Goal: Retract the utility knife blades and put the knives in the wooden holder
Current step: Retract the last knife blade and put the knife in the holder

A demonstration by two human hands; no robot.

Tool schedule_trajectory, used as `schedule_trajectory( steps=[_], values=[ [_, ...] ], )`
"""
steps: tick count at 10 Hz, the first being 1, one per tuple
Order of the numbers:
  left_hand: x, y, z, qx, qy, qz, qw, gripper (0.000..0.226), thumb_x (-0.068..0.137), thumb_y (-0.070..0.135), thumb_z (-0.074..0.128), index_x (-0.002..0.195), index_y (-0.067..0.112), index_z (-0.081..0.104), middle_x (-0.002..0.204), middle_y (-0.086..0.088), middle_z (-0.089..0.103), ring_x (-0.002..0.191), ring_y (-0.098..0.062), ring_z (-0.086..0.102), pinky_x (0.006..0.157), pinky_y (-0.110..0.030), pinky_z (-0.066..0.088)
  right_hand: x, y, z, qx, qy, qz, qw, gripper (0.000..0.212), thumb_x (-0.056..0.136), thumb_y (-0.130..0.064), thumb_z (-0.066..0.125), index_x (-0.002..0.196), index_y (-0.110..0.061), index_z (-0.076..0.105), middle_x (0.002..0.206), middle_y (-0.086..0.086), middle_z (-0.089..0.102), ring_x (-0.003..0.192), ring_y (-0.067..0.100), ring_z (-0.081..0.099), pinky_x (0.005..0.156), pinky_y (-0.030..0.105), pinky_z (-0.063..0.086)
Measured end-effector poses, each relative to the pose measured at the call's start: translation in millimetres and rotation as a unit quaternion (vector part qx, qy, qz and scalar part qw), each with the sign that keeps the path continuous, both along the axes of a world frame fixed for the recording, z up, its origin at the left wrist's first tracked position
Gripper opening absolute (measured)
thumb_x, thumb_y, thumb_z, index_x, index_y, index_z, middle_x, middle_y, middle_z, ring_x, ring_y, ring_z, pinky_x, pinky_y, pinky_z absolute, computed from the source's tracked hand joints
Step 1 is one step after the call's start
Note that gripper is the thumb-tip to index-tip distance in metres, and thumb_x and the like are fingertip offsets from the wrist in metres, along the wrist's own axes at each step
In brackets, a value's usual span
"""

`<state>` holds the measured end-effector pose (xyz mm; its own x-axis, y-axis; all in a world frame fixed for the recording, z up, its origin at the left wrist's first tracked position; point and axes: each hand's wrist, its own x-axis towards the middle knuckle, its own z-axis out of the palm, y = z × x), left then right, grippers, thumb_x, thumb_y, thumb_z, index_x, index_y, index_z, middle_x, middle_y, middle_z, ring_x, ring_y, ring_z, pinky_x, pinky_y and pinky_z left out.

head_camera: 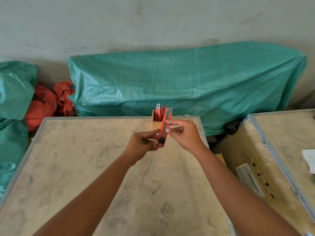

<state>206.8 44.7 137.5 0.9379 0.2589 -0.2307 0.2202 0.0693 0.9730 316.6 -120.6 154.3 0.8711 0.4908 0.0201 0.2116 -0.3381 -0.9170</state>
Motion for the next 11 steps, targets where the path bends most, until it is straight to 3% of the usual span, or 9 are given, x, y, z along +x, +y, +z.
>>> schedule_trajectory(
  steps=[1,2,3,4,5,6,7,9,11],
  values=[
    [46,10,-8,0.052,0.012,0.002,0.999,0.045,0.085,-0.005,0.068,0.123,0.018,0.067,0.106,0.0,0.075,0.087,-0.022,0.074,0.08,-0.042,0.061,39,16,-5,0.002,-0.016,-0.021,1.0,0.033,0.086,-0.007,0.078,0.112,-0.026,0.078,0.114,-0.006,0.077,0.08,0.003,0.073,0.077,0.019,0.058],
    [87,19,-15,0.114,0.017,-0.003,0.993,0.044,0.085,0.005,0.072,0.123,0.026,0.066,0.108,0.013,0.073,0.093,-0.017,0.072,0.074,-0.037,0.061,76,34,-18,0.001,-0.042,-0.042,0.998,0.032,0.086,-0.002,0.076,0.111,-0.022,0.078,0.113,-0.005,0.076,0.097,0.013,0.074,0.084,0.023,0.061],
    [120,29,-23,0.162,0.004,-0.026,0.986,0.042,0.086,0.009,0.071,0.124,0.027,0.065,0.105,0.011,0.072,0.096,-0.014,0.069,0.074,-0.022,0.052,106,52,-40,0.002,-0.078,-0.069,0.995,0.031,0.085,0.002,0.074,0.108,-0.018,0.078,0.113,0.0,0.078,0.093,0.016,0.076,0.084,0.032,0.063],
    [143,38,-42,0.214,0.027,-0.021,0.976,0.049,0.084,0.009,0.072,0.129,0.026,0.061,0.123,0.002,0.067,0.113,-0.018,0.063,0.089,-0.026,0.045,124,66,-67,0.0,-0.119,-0.093,0.988,0.03,0.084,0.005,0.073,0.106,-0.014,0.078,0.108,0.004,0.079,0.087,0.016,0.078,0.082,0.032,0.064],
    [156,47,-65,0.269,0.089,0.002,0.959,0.071,0.08,0.014,0.077,0.143,0.02,0.045,0.151,-0.008,0.043,0.139,-0.023,0.04,0.11,-0.034,0.033,130,72,-89,-0.005,-0.14,-0.106,0.984,0.031,0.083,0.008,0.071,0.106,-0.01,0.078,0.106,0.008,0.078,0.086,0.018,0.077,0.08,0.03,0.063],
    [163,52,-83,0.267,0.127,0.001,0.955,0.086,0.079,0.017,0.079,0.149,0.017,0.03,0.155,-0.011,0.036,0.143,-0.025,0.033,0.114,-0.039,0.033,133,75,-110,-0.015,-0.156,-0.097,0.983,0.031,0.083,0.01,0.07,0.106,-0.008,0.078,0.103,0.01,0.078,0.09,0.021,0.076,0.082,0.034,0.063],
    [167,52,-91,0.263,0.153,0.006,0.952,0.087,0.08,0.017,0.076,0.15,0.011,0.026,0.149,-0.01,0.046,0.137,-0.027,0.043,0.109,-0.041,0.042,131,75,-124,-0.041,-0.156,-0.083,0.983,0.032,0.082,0.007,0.073,0.11,-0.008,0.078,0.104,0.009,0.078,0.096,0.02,0.074,0.087,0.034,0.061],
    [170,46,-90,0.272,0.134,-0.001,0.953,0.053,0.083,0.007,0.068,0.133,0.019,0.056,0.115,-0.009,0.071,0.113,-0.027,0.063,0.082,-0.026,0.043,125,73,-133,-0.056,-0.138,-0.081,0.986,0.04,0.08,0.008,0.074,0.117,-0.009,0.076,0.115,0.01,0.076,0.108,0.022,0.07,0.086,0.044,0.061],
    [165,40,-75,0.244,0.11,0.003,0.964,0.056,0.085,0.012,0.068,0.137,0.022,0.052,0.124,-0.006,0.068,0.117,-0.027,0.061,0.084,-0.028,0.046,120,67,-115,-0.04,-0.12,-0.078,0.989,0.039,0.083,0.003,0.075,0.119,-0.012,0.075,0.117,0.007,0.076,0.108,0.019,0.07,0.087,0.045,0.061]
  ],
)
